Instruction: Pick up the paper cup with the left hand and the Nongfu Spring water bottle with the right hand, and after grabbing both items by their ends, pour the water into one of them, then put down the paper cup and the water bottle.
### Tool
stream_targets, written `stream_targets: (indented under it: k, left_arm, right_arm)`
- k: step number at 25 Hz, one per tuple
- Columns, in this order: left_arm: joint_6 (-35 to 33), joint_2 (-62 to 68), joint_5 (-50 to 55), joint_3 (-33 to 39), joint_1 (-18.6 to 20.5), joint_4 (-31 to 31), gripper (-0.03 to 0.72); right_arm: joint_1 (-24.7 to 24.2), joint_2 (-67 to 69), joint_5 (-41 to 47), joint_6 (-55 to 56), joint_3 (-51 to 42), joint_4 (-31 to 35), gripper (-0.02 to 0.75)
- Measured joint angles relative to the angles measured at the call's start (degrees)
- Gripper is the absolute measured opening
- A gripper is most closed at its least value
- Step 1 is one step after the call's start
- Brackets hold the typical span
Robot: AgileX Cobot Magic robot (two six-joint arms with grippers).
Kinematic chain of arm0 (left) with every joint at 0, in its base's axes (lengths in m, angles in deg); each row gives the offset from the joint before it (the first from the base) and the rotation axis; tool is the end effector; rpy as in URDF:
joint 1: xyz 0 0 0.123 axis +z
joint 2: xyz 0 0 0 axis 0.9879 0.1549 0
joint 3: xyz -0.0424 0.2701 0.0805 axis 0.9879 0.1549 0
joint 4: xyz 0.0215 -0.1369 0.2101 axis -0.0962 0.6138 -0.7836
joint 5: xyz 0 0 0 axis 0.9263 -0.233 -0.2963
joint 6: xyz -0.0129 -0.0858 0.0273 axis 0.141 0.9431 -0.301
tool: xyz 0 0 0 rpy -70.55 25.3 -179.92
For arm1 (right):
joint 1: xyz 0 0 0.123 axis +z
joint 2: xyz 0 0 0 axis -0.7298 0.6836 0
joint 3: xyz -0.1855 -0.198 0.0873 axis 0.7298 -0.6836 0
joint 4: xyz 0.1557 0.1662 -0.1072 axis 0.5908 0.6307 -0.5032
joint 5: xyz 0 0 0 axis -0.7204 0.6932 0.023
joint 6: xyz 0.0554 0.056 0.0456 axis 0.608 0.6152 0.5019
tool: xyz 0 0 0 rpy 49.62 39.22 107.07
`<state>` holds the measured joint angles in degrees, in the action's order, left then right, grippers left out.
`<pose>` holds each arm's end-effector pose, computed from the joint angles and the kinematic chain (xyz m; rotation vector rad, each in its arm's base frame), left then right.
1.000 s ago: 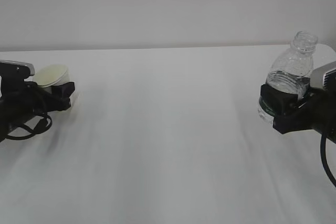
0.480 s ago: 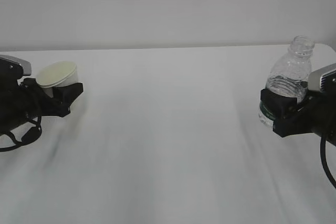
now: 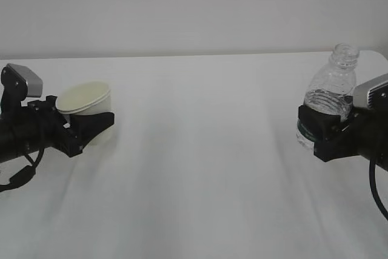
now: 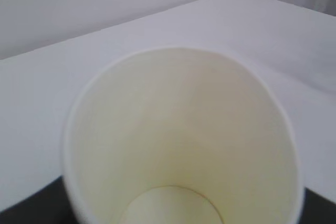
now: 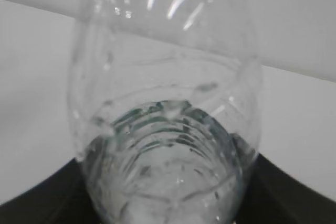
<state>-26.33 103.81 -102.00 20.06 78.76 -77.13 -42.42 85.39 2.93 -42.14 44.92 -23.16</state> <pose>0.3014 -0.0743 0.1174 0.6461 1.7187 -0.6464 0.2494 0.0477 0.1483 -0.4887 1.7599 0.1884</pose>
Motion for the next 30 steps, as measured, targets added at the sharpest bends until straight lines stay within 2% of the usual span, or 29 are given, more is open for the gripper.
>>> stream_targets:
  k: [9, 12, 18, 30]
  left_arm:
    - [7.4, -1.8, -0.2, 0.0, 0.0, -14.9, 0.462]
    - [8.2, -1.9, -0.2, 0.0, 0.0, -17.6, 0.462]
    - [8.6, -1.9, -0.3, 0.0, -1.0, -19.5, 0.462]
    - [8.7, -1.9, -0.3, 0.0, -11.5, -18.7, 0.462]
  right_arm:
    - [0.0, 0.0, 0.1, 0.0, 0.0, -2.2, 0.475]
    - [0.0, 0.0, 0.1, 0.6, 0.0, -3.6, 0.475]
    - [0.0, 0.0, 0.1, 0.6, 0.0, -6.0, 0.475]
    - [0.0, 0.0, 0.2, 1.4, 0.0, -10.6, 0.475]
